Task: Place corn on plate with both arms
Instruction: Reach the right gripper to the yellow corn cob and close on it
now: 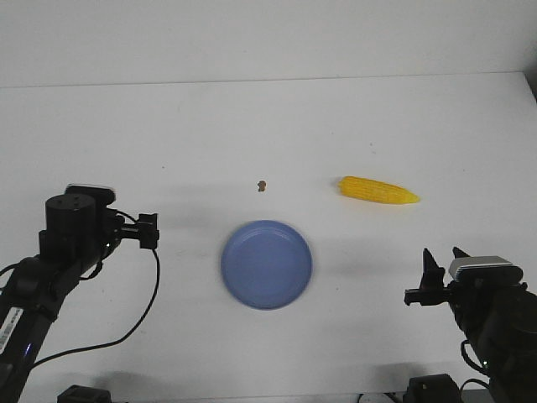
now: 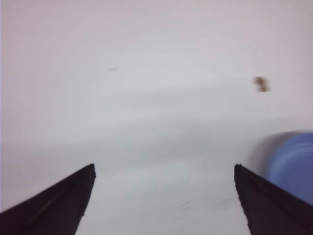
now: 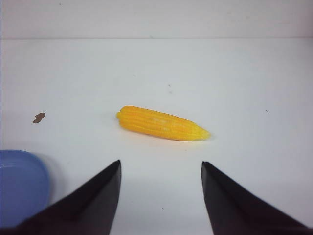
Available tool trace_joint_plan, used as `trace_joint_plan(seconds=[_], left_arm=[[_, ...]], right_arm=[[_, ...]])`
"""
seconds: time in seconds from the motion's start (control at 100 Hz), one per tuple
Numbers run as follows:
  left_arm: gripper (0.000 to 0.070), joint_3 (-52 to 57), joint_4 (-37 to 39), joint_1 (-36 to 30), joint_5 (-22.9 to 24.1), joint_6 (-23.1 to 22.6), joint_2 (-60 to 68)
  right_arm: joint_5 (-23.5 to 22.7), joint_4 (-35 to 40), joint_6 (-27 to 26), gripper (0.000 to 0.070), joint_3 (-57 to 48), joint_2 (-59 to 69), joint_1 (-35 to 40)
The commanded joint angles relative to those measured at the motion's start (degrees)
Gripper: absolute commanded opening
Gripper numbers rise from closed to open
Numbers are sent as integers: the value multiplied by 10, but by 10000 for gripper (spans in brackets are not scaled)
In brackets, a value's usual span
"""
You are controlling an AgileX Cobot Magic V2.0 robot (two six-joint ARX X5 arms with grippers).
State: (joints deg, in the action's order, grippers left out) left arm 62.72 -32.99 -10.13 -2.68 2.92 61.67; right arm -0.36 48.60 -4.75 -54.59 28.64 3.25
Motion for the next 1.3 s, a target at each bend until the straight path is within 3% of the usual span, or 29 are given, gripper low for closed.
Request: trace_joint_plan(seconds=[0.0, 0.2, 0.48, 0.64, 0.93, 1.11, 1.289], left_arm=[[581, 5, -24, 4, 16, -18, -7], [581, 5, -60, 6, 29, -21, -40], [581, 5, -60, 6, 29, -20, -44], [581, 5, -61, 6, 29, -17, -44], [581, 5, -62, 6, 29, -7, -44], [582, 6, -64, 6, 29, -5, -44], [582, 6, -64, 3, 27, -2, -44]], right_arm=[[0, -5, 1, 347, -10, 3, -1], [0, -5, 15, 347, -10, 3, -1], [2, -6, 122, 348, -10, 50, 3], [14, -9, 153, 352, -11, 128, 24], [98, -85, 226, 369, -19, 310, 96], [99, -103, 242, 424, -60, 429, 104], [99, -103, 274, 424, -129, 533, 104]])
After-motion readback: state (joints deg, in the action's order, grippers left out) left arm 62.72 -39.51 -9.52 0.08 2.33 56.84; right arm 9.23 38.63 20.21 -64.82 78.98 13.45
